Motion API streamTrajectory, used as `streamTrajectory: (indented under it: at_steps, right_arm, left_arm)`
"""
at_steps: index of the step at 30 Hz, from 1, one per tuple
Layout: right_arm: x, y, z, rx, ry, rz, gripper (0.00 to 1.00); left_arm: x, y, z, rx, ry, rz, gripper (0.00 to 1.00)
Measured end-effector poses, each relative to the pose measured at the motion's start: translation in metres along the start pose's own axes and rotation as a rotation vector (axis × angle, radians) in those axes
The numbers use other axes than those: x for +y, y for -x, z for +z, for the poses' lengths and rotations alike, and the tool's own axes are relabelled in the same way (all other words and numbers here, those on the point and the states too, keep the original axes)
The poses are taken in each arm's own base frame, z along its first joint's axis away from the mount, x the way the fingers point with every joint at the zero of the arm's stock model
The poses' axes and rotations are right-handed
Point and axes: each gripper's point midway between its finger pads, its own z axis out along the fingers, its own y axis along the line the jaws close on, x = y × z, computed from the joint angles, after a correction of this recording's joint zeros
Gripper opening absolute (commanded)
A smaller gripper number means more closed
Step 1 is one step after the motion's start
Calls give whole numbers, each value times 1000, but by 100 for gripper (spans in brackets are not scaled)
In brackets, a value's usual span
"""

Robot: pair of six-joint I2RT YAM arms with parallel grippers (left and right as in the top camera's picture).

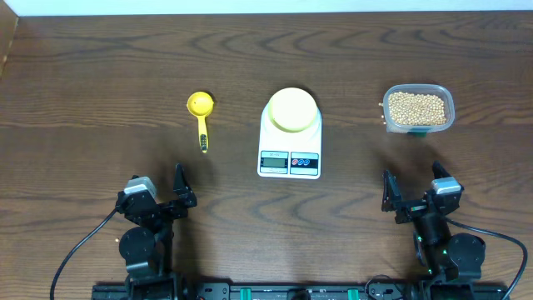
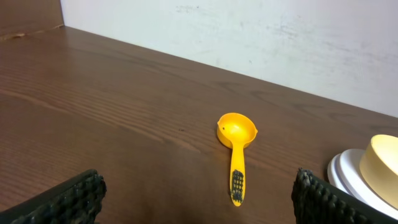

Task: Scoop item into bowl and weigh 50g on scale
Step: 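Move the left gripper down over the yellow scoop handle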

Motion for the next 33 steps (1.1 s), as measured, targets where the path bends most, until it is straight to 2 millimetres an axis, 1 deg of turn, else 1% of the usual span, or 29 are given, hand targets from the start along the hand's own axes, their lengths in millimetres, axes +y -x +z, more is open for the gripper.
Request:
streamTrajectory:
  at_steps: [6, 8, 10, 16, 19, 22, 24, 27, 28, 30, 31, 33]
  right_arm:
    - [0, 0, 0, 0, 0, 0, 99]
    - [0, 0, 0, 0, 0, 0, 99]
    - [0, 0, 0, 0, 0, 0, 99]
    - [0, 0, 0, 0, 0, 0, 99]
    - [0, 0, 0, 1, -1, 0, 99]
    - [0, 0, 0, 1, 0, 0, 99]
    - [0, 0, 0, 0, -1, 0, 99]
    - [0, 0, 0, 1, -1, 0, 99]
    - [0, 0, 0, 0, 0, 0, 99]
    - [0, 0, 0, 0, -1, 0, 99]
    - [0, 0, 0, -1, -1, 0, 99]
    - [0, 0, 0, 0, -1, 0, 99]
  left_arm:
    - [-10, 2, -2, 14, -54, 0, 98]
    - [-14, 9, -4, 19, -65, 1, 98]
    - [-19, 24, -8, 12, -76, 1, 98]
    - [-36, 92, -20, -1, -98, 3, 98]
    - [-47, 122, -18, 39, -113, -1, 98]
    - [-56, 140, -8, 137, -131, -13, 98]
    - [-61, 146, 2, 224, -135, -25, 98]
    - [-63, 145, 15, 393, -120, -48, 98]
    - [-65, 147, 25, 464, -115, -55, 98]
    - [-63, 134, 36, 630, -92, -67, 98]
    - [-63, 133, 38, 634, -91, -67, 98]
    - [-60, 123, 52, 729, -73, -76, 98]
